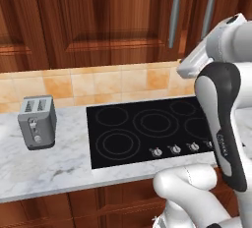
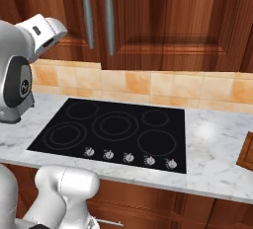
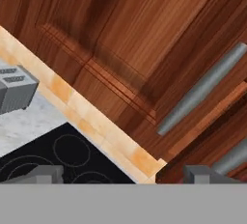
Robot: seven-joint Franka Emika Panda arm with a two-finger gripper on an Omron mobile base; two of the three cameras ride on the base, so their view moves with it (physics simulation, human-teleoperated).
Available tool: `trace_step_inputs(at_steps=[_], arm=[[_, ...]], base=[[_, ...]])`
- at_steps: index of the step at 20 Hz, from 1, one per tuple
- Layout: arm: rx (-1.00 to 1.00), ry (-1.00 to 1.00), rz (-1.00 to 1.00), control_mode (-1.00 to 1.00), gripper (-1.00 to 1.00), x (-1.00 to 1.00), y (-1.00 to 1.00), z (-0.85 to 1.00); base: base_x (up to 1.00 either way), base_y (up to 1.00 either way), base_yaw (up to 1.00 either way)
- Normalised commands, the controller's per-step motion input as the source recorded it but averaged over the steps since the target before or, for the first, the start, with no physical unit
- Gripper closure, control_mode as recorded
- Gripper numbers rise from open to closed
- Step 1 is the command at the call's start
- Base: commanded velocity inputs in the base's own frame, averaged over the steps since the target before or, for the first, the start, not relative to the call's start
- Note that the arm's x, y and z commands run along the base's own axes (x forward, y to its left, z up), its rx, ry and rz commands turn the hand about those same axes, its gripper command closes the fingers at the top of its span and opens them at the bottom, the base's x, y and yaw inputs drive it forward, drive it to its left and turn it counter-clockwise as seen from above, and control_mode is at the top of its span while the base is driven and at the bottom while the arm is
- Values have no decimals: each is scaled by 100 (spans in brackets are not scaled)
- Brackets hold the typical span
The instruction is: Open the cabinet, retrieve the rolling pin, and place it next to the meat on the cutting board to prepare for tenderizing.
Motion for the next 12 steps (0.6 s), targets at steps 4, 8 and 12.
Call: trace_step_inputs(at_steps=[4,8,12], arm=[[-25,0,-11,-100,-100,5,3,0],[-18,2,-15,-100,-100,14,0,0],[-17,1,-14,-100,-100,14,0,0]], base=[[0,0,0],[0,0,0],[0,0,0]])
